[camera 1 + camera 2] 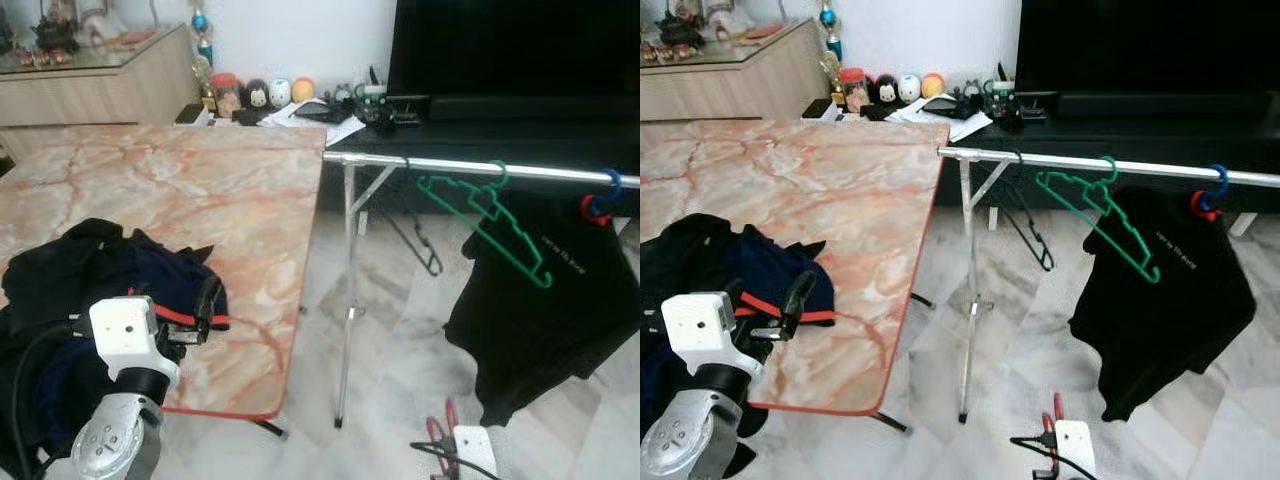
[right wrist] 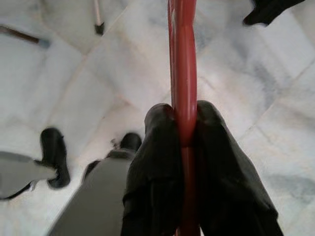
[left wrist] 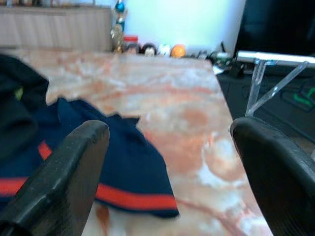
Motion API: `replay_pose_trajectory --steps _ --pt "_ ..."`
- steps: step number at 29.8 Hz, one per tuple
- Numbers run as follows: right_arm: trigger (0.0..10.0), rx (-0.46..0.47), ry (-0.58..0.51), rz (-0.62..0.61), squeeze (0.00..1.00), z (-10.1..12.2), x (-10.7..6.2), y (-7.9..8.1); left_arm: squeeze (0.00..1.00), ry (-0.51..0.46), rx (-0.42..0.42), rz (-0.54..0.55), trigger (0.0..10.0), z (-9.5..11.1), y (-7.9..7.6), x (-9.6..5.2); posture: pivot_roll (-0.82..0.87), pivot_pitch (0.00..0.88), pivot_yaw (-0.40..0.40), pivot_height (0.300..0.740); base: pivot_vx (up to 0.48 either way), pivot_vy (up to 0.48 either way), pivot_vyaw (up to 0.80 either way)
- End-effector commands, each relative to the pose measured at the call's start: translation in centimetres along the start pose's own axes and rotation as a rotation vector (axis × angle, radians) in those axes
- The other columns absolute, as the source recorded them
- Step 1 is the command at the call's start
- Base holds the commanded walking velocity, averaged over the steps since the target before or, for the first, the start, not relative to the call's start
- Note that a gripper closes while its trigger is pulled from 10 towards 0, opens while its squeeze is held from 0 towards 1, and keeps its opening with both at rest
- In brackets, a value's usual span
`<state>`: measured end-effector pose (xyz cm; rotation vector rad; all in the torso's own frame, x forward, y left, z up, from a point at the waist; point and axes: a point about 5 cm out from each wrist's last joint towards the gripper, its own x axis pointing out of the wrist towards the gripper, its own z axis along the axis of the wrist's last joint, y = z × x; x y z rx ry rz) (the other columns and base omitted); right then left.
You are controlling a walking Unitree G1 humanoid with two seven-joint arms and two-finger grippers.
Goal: Hang hanger
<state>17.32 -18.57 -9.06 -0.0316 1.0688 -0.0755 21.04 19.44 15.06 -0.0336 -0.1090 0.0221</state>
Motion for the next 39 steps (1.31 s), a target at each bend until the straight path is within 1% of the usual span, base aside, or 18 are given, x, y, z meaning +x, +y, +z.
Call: replay_pose_trajectory --steps 1,17,24,28,33,37,39 --pt "10.0 0.008 -0.003 -0.005 0.0 0.0 0.0 -0.2 0.0 0.001 0.001 -0.007 10.0 0.0 -0.2 0.1 0.0 0.0 0.03 0.74 0.0 -0.341 0.0" --pt "10.0 0.013 -0.001 -0.008 0.0 -0.2 0.0 -0.3 0.0 0.007 -0.001 -0.036 10.0 -0.2 -0.6 0.1 -0.01 0.0 0.035 0.74 0.0 -0.336 0.0" --pt "10.0 0.009 0.004 -0.005 0.0 -0.3 0.0 -0.3 0.0 0.008 0.001 -0.041 10.0 -0.2 -0.6 0.2 -0.01 0.0 0.037 0.74 0.0 -0.336 -0.5" --pt "10.0 0.017 -0.001 -0.005 0.0 -0.2 0.0 -0.3 0.0 0.019 0.0 -0.049 10.0 -0.5 -0.9 0.3 -0.01 0.0 0.035 0.74 0.0 -0.214 0.0" --pt "10.0 -0.003 0.0 0.008 0.0 -0.2 0.0 -0.2 0.0 0.05 0.0 -0.044 10.0 -0.9 -0.7 0.4 -0.01 0.0 0.034 0.74 0.0 0.0 0.0" --pt "10.0 -0.017 -0.014 0.008 0.0 0.0 0.0 -0.2 0.0 0.118 0.017 -0.062 10.0 -2.0 -0.3 0.3 -0.01 0.0 0.031 0.74 0.0 0.0 0.0" --pt "10.0 -0.056 -0.036 0.018 0.0 0.3 0.0 -0.1 0.0 0.155 0.025 -0.08 10.0 -2.8 0.0 0.2 -0.01 0.0 0.031 0.74 0.0 0.0 0.0"
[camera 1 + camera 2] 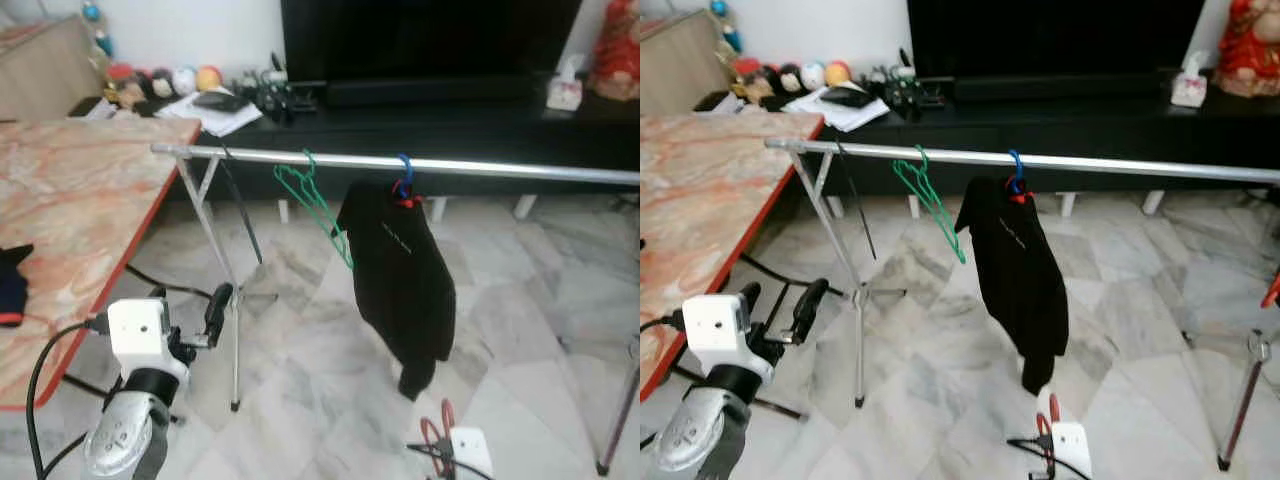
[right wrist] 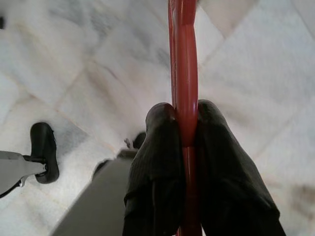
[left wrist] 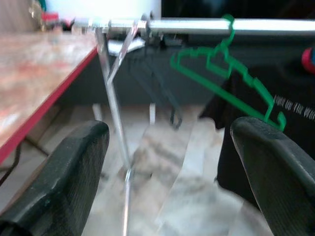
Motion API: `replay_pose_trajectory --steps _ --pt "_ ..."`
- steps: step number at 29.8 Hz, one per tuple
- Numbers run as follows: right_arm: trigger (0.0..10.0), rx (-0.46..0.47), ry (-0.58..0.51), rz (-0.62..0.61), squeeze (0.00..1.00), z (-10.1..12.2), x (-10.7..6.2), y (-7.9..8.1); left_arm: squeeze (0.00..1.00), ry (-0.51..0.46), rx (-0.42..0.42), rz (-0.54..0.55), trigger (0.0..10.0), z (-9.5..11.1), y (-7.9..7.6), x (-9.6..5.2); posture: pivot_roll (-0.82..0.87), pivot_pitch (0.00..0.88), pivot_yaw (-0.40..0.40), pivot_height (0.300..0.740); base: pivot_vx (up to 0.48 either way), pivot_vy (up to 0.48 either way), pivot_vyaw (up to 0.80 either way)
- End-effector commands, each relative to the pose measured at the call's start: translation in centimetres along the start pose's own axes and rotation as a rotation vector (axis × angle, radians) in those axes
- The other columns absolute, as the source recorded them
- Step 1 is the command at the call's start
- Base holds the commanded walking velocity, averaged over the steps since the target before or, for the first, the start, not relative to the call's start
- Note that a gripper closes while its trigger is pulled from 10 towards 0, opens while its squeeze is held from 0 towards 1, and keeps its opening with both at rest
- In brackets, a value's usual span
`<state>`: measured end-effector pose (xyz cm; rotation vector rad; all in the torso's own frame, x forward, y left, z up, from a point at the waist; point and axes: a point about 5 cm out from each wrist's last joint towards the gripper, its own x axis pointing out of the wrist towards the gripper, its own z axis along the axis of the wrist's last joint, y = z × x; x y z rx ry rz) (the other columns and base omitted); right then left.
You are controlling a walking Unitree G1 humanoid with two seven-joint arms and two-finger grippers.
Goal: Hang hanger
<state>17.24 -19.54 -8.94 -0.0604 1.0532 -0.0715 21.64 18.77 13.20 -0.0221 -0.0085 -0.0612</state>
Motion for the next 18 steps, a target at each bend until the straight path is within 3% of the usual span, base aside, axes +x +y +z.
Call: replay_pose_trajectory --steps 1,5,10,12,14,18 --pt "10.0 -0.045 -0.025 0.031 0.0 0.4 0.0 0.8 0.0 0.066 0.02 -0.003 10.0 -1.1 0.6 -0.2 -0.02 0.0 0.032 0.74 0.0 0.0 0.0" --pt "10.0 -0.122 -0.059 0.069 0.0 0.9 0.0 1.1 0.0 0.148 0.072 -0.062 10.0 -2.3 0.9 -0.1 -0.03 0.0 0.033 0.74 0.0 0.0 0.0" --pt "10.0 -0.3 -0.102 0.182 0.0 1.6 0.0 1.8 0.0 0.23 0.112 -0.232 10.0 -3.3 0.5 -0.2 -0.04 0.0 0.034 0.74 0.0 0.0 0.0" --pt "10.0 -0.326 -0.226 0.235 0.0 6.2 -0.2 1.0 0.0 0.248 0.137 -0.277 10.0 -3.5 0.6 -0.2 -0.04 0.0 0.037 0.74 0.0 0.0 0.0" --pt "10.0 -0.433 -0.33 0.279 0.0 10.7 -0.9 0.2 0.0 0.265 0.151 -0.339 10.0 -3.7 0.5 -0.1 -0.05 0.0 0.039 0.74 0.0 0.0 0.0" --pt "10.0 -0.468 -0.347 0.305 0.0 11.5 -1.1 0.2 0.0 0.269 0.152 -0.369 10.0 -3.7 0.5 0.0 -0.05 0.0 0.039 0.74 0.0 0.0 0.0"
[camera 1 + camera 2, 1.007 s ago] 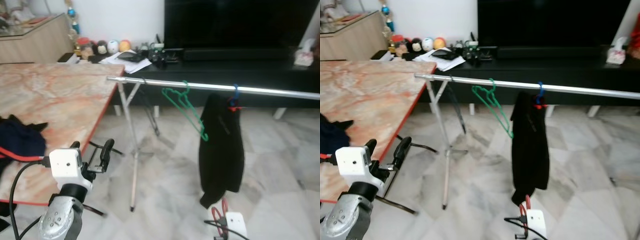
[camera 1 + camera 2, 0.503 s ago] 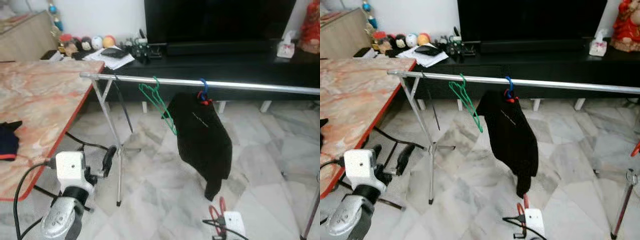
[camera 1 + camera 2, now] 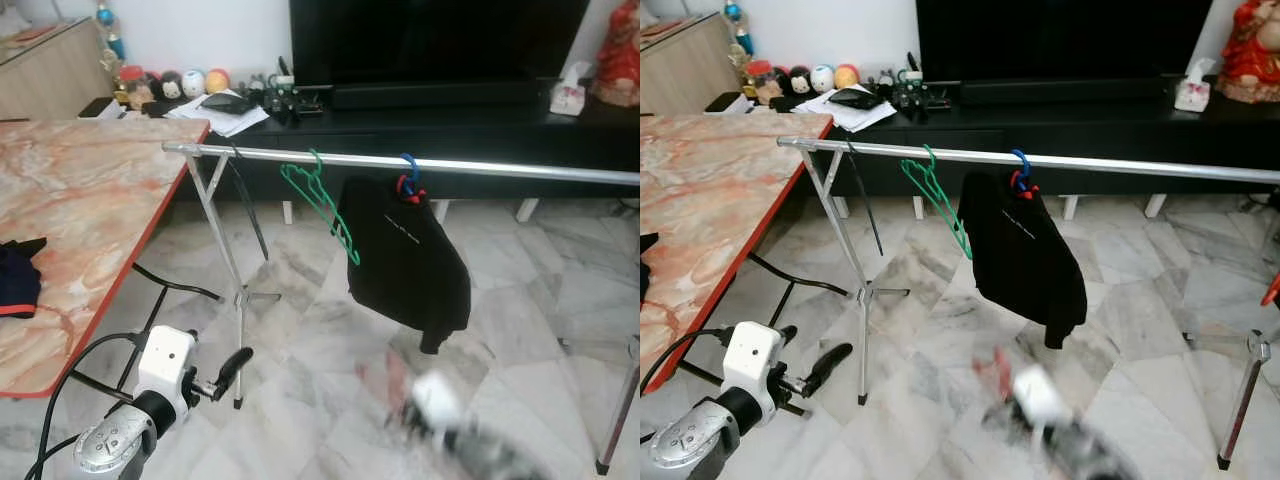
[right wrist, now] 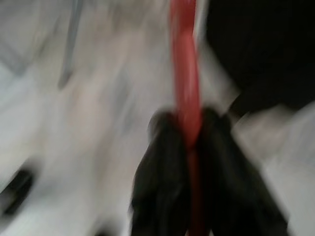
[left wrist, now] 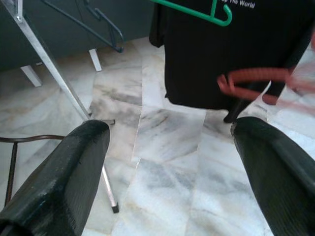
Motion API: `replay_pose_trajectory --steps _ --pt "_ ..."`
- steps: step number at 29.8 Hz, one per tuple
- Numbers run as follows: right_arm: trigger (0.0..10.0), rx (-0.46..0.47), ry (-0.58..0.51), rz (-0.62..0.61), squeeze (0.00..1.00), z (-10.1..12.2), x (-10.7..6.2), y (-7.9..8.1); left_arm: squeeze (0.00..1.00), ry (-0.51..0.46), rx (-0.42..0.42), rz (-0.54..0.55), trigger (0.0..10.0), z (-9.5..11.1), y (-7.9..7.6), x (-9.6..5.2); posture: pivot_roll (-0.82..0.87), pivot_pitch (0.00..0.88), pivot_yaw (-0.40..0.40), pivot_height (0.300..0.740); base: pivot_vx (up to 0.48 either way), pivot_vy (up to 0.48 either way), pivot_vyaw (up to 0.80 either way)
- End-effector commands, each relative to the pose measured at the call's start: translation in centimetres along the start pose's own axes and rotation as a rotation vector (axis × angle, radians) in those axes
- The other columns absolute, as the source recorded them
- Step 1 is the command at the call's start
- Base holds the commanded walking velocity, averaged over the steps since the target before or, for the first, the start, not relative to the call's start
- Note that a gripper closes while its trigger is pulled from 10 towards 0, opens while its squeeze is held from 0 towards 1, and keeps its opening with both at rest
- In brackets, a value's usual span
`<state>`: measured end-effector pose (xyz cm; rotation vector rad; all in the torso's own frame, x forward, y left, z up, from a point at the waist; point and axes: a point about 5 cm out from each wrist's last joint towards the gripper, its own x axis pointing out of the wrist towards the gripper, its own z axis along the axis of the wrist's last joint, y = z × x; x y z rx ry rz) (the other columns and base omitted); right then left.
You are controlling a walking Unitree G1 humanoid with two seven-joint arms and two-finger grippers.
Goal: Hang hanger
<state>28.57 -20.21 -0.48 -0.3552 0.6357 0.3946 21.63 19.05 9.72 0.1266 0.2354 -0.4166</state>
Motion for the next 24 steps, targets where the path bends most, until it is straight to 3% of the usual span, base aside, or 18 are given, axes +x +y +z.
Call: replay_pose_trajectory --steps 1,5,8,11,15,17,20,21,23,24 --pt "10.0 -0.003 0.034 0.093 0.0 -1.2 0.2 1.9 0.0 0.021 0.02 -0.034 10.0 -0.2 0.1 0.0 -0.05 0.0 0.042 0.74 0.0 0.0 0.0" --pt "10.0 -0.041 0.009 0.135 0.0 -0.1 0.2 1.4 0.0 0.025 0.035 -0.072 10.0 -0.2 0.2 0.1 -0.05 0.0 0.042 0.74 0.0 0.0 0.0" --pt "10.0 -0.14 -0.04 0.329 0.0 2.4 0.1 1.1 0.0 0.026 0.029 -0.194 10.0 0.4 -0.2 0.2 -0.05 0.0 0.046 0.74 0.0 0.0 0.0" --pt "10.0 -0.213 -0.055 0.456 0.0 3.4 -0.1 1.3 0.0 0.024 0.01 -0.283 10.0 1.1 -0.5 0.1 -0.05 0.0 0.048 0.74 0.0 0.0 0.0" --pt "10.0 -0.268 -0.101 0.518 0.0 4.7 -0.4 1.1 0.0 0.038 0.008 -0.369 10.0 1.6 -0.8 -0.2 -0.06 0.0 0.048 0.74 0.0 0.0 0.0" --pt "10.0 -0.259 -0.124 0.458 0.0 5.6 -0.1 0.7 0.0 0.054 0.033 -0.328 10.0 1.1 -0.4 0.2 -0.06 0.0 0.048 0.74 0.0 0.0 0.0" --pt "10.0 -0.214 -0.091 0.359 0.0 4.9 0.3 0.8 0.0 0.069 0.04 -0.163 10.0 -0.3 0.8 1.1 -0.06 0.0 0.045 0.74 0.0 0.0 0.0" --pt "10.0 -0.214 -0.091 0.359 0.0 4.9 0.3 0.8 0.0 0.069 0.04 -0.163 10.0 -0.3 0.8 1.1 -0.06 0.0 0.045 0.74 0.0 0.0 0.0" --pt "10.0 -0.101 -0.031 0.243 0.0 3.1 0.8 1.4 0.0 0.105 -0.035 0.075 10.0 -2.5 2.7 1.3 -0.06 0.0 0.044 0.74 0.0 0.0 0.0" --pt "10.0 -0.086 -0.019 0.23 0.0 2.8 0.8 1.4 0.0 0.112 -0.041 0.1 10.0 -2.8 2.8 1.3 -0.05 0.0 0.04 0.74 0.0 0.0 0.0"
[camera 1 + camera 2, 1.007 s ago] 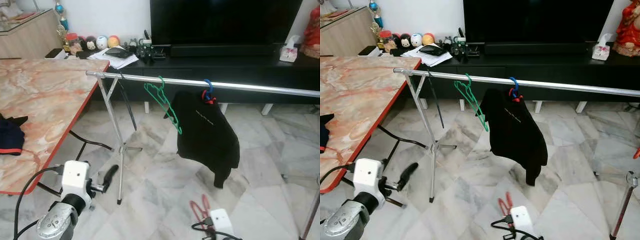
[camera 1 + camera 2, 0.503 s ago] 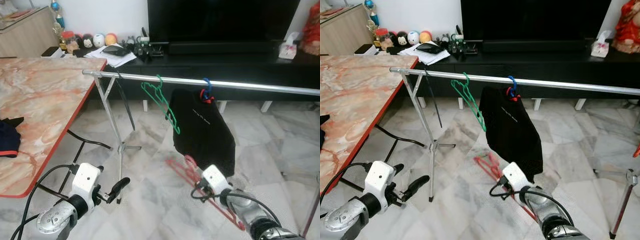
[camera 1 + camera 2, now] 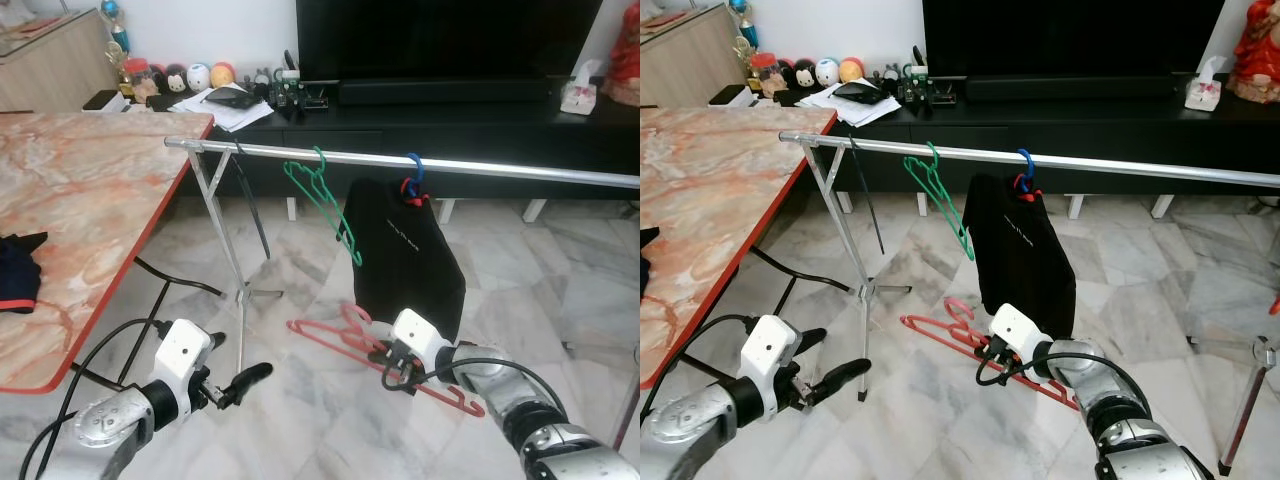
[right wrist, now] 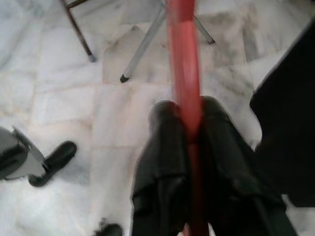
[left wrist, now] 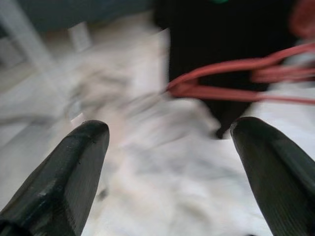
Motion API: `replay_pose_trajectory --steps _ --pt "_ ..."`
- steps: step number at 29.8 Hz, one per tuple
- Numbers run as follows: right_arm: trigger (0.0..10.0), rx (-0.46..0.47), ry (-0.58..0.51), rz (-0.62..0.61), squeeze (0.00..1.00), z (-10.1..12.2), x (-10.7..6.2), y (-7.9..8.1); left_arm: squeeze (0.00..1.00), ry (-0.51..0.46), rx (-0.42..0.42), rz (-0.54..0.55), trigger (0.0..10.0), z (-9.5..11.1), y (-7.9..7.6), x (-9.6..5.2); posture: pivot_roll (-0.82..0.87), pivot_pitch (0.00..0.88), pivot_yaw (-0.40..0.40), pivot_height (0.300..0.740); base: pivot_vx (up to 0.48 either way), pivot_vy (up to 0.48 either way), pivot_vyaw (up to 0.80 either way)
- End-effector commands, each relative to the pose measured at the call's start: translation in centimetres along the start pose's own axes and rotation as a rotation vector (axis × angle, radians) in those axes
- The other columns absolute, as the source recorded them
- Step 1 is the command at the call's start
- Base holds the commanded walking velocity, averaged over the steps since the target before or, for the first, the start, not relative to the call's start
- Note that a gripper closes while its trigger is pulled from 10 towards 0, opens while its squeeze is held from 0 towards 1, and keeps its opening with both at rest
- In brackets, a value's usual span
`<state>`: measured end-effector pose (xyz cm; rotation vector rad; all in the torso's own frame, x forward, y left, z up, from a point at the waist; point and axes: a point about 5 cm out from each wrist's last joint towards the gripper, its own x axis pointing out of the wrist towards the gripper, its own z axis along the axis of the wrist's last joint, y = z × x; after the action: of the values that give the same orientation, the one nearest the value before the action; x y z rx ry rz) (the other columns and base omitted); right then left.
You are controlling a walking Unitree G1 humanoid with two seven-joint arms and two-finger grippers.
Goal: Hang hanger
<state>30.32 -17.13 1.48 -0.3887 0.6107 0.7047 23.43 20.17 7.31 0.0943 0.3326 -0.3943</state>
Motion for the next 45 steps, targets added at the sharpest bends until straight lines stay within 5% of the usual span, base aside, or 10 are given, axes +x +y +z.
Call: replay_pose_trajectory --steps 1,9,11,14,21,25,45 --pt "10.0 0.118 0.062 -0.076 0.0 -1.9 0.1 0.6 0.0 0.048 -0.066 0.167 10.0 -1.9 1.8 -0.3 -0.05 0.0 0.04 0.74 0.0 0.0 0.0" --pt "10.0 0.398 0.136 -0.23 0.0 -5.6 0.6 3.6 0.0 0.178 -0.179 0.229 10.0 -6.6 0.7 0.7 -0.06 0.0 0.039 0.74 0.0 0.0 0.0" --pt "10.0 0.5 0.204 -0.269 0.0 -7.6 0.5 5.4 0.0 0.254 -0.188 0.269 10.0 -8.9 0.3 1.2 -0.06 0.0 0.044 0.74 0.0 0.0 0.0" --pt "10.0 0.489 0.261 -0.264 0.0 -8.9 0.3 6.7 0.0 0.279 -0.263 0.315 10.0 -10.2 0.2 1.4 -0.06 0.0 0.043 0.74 0.0 0.0 0.0" --pt "10.0 0.549 0.293 -0.312 0.0 -10.3 -0.1 7.7 0.0 0.334 -0.226 0.352 10.0 -11.8 0.1 1.2 -0.05 0.0 0.044 0.74 0.0 0.0 0.0" --pt "10.0 0.612 0.282 -0.38 0.0 -11.0 -0.5 7.9 0.0 0.419 -0.334 0.444 10.0 -14.7 -0.2 -0.2 -0.07 0.0 0.048 0.74 0.0 0.0 0.0" --pt "10.0 0.587 0.342 -0.391 0.0 -12.4 -1.1 9.0 0.0 0.465 -0.347 0.428 10.0 -16.0 -1.2 -0.4 -0.09 0.0 0.059 0.74 0.0 0.0 -0.54"
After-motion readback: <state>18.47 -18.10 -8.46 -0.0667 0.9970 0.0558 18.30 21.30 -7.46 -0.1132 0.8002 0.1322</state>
